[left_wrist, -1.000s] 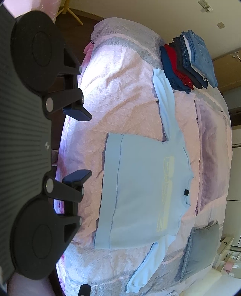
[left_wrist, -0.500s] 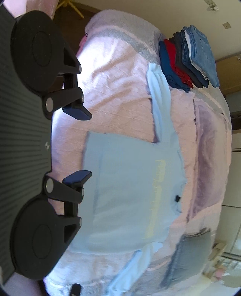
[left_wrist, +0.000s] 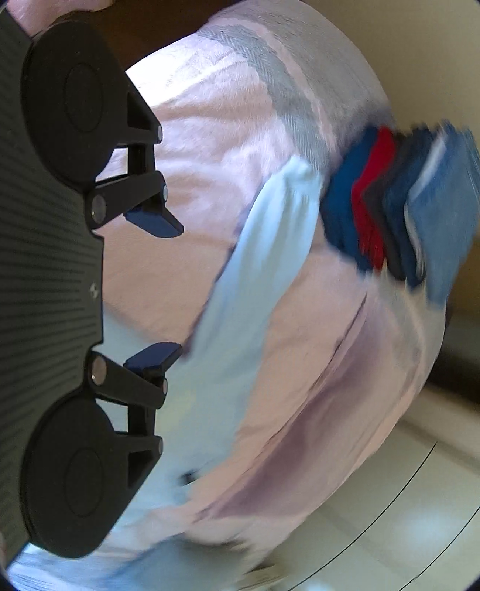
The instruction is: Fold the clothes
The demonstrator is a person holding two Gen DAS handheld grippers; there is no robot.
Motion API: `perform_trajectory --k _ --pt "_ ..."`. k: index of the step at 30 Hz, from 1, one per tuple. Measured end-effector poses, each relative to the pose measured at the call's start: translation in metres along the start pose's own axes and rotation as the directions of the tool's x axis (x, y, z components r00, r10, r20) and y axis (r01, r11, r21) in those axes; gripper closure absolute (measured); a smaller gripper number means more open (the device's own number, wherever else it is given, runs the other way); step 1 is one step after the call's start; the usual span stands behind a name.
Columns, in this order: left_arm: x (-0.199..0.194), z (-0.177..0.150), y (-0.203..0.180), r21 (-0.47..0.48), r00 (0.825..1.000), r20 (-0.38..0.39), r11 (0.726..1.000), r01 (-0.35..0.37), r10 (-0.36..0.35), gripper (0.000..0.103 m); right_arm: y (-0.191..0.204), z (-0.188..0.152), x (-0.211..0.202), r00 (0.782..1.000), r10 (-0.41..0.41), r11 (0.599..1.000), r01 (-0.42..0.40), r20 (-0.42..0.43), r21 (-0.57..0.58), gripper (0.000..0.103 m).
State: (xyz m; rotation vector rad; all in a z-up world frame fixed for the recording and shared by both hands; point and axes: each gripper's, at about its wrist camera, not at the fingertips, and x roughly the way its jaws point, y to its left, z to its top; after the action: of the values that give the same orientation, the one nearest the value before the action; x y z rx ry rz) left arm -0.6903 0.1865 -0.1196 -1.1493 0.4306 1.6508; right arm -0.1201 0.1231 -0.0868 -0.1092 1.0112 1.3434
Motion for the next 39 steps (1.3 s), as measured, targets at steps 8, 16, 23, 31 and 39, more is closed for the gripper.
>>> perform_trajectory --k 8,16,23,31,39 --pt "0.121 0.059 0.101 -0.478 0.997 -0.068 0.878 -0.013 -0.022 0.044 -0.021 0.002 0.11 0.978 -0.094 0.952 0.143 -0.183 0.27 0.039" --pt "0.212 0.063 0.154 -0.619 0.998 -0.055 0.784 -0.051 0.021 0.045 -0.029 -0.046 0.19 0.925 -0.182 0.932 0.27 -0.333 0.242 0.039" --pt "0.238 0.06 0.156 -0.609 0.995 0.097 0.791 0.055 0.006 0.08 -0.043 -0.059 0.22 0.917 -0.167 0.949 0.249 -0.362 0.194 0.039" --pt "0.197 0.067 0.092 -0.382 0.959 0.281 0.915 0.13 -0.019 0.098 -0.071 -0.055 0.234 0.917 -0.14 0.97 0.204 -0.375 0.135 0.039" --pt "0.101 0.017 -0.123 0.1 0.778 0.3 0.829 0.55 -0.552 0.098 -0.103 -0.017 0.218 0.943 -0.13 0.984 0.161 -0.306 0.079 0.039"
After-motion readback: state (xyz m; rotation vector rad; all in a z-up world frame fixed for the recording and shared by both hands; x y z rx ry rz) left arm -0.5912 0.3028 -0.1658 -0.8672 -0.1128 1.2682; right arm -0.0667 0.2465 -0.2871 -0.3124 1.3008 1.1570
